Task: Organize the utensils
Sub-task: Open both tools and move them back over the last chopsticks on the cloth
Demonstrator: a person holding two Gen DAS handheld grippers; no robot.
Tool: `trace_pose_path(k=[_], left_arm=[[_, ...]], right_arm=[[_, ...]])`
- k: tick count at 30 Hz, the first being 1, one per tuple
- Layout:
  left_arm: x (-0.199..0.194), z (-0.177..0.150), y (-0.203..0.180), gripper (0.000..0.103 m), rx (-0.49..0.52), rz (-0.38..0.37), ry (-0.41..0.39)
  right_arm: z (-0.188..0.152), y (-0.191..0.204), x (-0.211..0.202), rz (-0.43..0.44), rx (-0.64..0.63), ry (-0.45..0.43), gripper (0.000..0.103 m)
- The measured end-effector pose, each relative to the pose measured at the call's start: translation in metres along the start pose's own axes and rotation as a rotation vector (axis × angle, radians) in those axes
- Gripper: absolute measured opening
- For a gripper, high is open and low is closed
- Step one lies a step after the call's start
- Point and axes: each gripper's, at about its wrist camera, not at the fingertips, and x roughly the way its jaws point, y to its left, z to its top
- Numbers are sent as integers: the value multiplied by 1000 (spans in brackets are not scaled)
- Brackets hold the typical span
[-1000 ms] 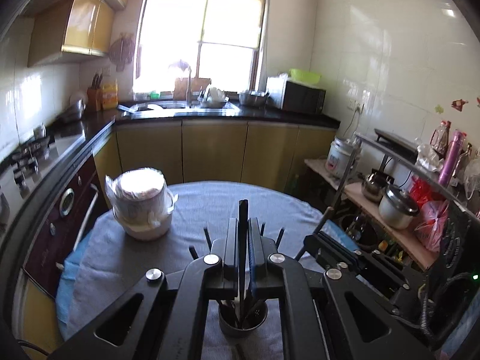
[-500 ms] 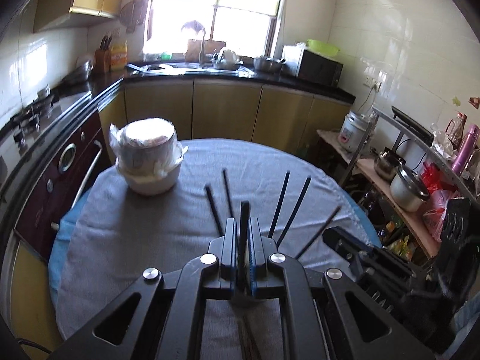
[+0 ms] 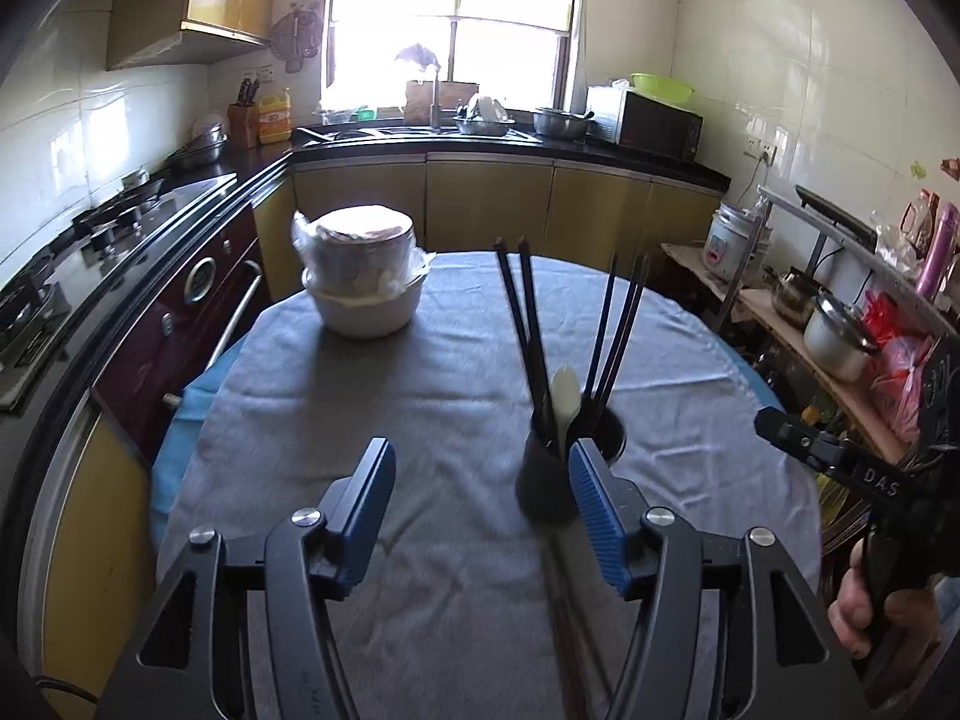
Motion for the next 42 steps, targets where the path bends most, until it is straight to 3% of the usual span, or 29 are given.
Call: trace_pose_path(k=[19, 31, 42], left_arm=[[-22, -61, 26, 67, 1, 183, 53], [-5, -91, 20, 67, -4, 194, 128], [4, -99, 14, 67, 2, 205, 155]], right_arm=[[-77, 46, 3, -6, -133, 189, 51], [-96, 30, 2, -7, -113, 225, 51], [-107, 17, 11, 5, -86, 252, 51]])
